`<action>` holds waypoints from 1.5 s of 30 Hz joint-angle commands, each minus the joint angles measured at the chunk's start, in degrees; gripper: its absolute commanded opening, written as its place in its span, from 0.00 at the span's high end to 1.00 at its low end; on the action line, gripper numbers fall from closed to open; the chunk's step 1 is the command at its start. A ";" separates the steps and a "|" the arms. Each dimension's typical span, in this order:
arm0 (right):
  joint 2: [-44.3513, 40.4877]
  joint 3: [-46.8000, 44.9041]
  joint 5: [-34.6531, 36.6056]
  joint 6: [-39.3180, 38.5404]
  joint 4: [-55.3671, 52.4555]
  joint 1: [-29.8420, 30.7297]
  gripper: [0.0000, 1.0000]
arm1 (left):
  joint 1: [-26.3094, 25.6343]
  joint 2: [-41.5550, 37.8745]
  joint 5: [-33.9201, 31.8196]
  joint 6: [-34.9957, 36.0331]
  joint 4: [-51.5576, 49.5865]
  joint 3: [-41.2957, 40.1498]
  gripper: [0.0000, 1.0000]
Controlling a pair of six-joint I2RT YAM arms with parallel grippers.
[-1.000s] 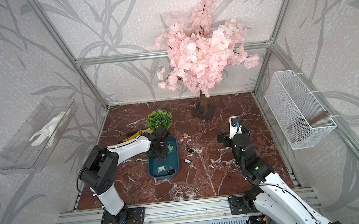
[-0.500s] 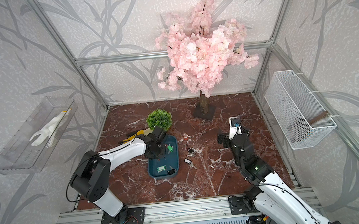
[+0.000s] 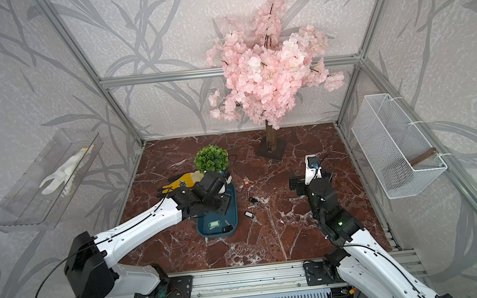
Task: Take the keys out of the storage box
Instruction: Pick up the key from the storage box, then place the key at the center of the board.
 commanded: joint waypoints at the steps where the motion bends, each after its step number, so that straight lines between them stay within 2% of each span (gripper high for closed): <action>1: 0.27 -0.52 0.74 -0.49 2.87 -0.18 0.01 | -3.43 -1.67 3.50 5.26 -0.33 2.15 1.00; 7: 0.85 -0.37 0.90 -0.46 4.08 -0.21 0.01 | -8.54 0.44 7.70 7.12 -0.73 2.34 1.00; 16: 2.71 0.34 0.53 -0.79 5.43 -0.35 0.01 | -13.70 4.55 11.92 5.66 -1.67 -0.52 1.00; 30: 4.33 0.95 0.06 -0.57 6.49 -0.39 0.01 | -12.53 6.69 13.51 6.94 1.79 -3.59 0.99; 45: 4.00 1.32 0.24 -1.40 5.96 -0.84 0.01 | -12.44 16.65 12.91 16.01 -4.58 1.83 0.99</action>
